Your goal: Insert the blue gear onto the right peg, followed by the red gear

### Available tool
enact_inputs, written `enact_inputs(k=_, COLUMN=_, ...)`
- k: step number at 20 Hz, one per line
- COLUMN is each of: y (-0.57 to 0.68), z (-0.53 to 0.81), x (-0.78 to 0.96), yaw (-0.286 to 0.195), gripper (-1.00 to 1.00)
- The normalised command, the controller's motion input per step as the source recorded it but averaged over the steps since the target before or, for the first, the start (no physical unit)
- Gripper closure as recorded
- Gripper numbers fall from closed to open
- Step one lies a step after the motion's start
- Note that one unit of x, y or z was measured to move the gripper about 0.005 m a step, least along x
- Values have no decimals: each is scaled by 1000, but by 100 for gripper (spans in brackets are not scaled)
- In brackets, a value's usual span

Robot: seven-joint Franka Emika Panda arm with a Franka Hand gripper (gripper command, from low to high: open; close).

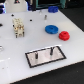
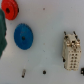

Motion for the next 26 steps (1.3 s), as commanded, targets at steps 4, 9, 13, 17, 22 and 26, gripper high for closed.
enact_inputs(k=4, y=593, z=-132, x=-590, yaw=0, gripper=-100)
enact_inputs(k=9, y=590, z=-177, x=-570, yaw=0, gripper=-100)
enact_inputs(k=13, y=488, z=-386, x=-407, yaw=0, gripper=-100)
enact_inputs(k=17, y=342, z=-498, x=-356, yaw=0, gripper=-100)
enact_inputs(k=22, y=247, z=-568, x=-330, yaw=0, gripper=-100)
enact_inputs(k=26, y=203, z=-602, x=-288, yaw=0, gripper=-100)
